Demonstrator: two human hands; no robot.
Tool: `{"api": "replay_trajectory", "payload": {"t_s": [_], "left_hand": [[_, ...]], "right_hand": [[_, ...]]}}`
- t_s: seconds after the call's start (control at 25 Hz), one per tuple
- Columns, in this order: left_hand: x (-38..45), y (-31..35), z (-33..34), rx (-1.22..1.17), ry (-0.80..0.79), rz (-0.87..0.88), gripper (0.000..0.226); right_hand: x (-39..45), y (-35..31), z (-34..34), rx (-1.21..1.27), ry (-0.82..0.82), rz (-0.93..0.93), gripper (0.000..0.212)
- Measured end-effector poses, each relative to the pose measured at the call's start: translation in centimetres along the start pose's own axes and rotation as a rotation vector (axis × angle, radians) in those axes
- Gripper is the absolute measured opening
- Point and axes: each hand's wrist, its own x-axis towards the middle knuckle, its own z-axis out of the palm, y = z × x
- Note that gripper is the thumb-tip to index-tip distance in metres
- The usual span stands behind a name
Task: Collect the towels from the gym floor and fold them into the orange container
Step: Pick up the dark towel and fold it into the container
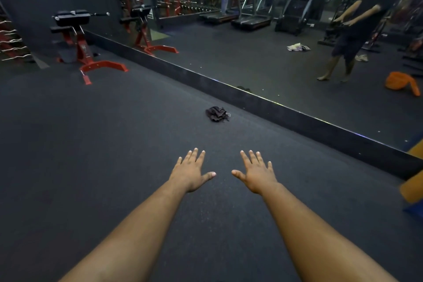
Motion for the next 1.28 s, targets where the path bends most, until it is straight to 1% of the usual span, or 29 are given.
{"api": "replay_trajectory", "payload": {"t_s": [0.24,0.48,0.68,0.84,0.96,1.08,1.28], "left_hand": [[14.5,-2.5,-4.2,-0.014,-0.048,0.013,0.096],[31.1,-3.5,-5.5,-0.021,-0.085,-0.005,0.096],[44.3,-4.7,-8.1,-0.046,-0.14,-0.072,0.096],[54.3,-6.0,-9.5,-0.085,-0.167,-0.084,0.096],[63.6,-8.3,-9.9,-0.097,-0.196,-0.082,0.097],[72.6,-11.1,-10.4,-0.076,-0.234,-0.046,0.096],[88.0,-17.1,-14.0,-0.033,-0.361,-0.008,0.096]], "right_hand": [[14.0,0.1,-3.8,0.036,-0.007,0.032,0.086],[31.1,2.6,-5.3,0.037,-0.046,0.016,0.086],[45.0,4.8,-9.0,0.009,-0.126,-0.009,0.087],[55.5,4.7,-11.1,0.014,-0.194,-0.019,0.086],[64.8,4.2,-11.7,0.005,-0.226,-0.023,0.086],[73.5,4.0,-11.9,0.002,-0.26,0.012,0.086],[87.4,3.1,-13.7,0.035,-0.356,0.115,0.086]]}}
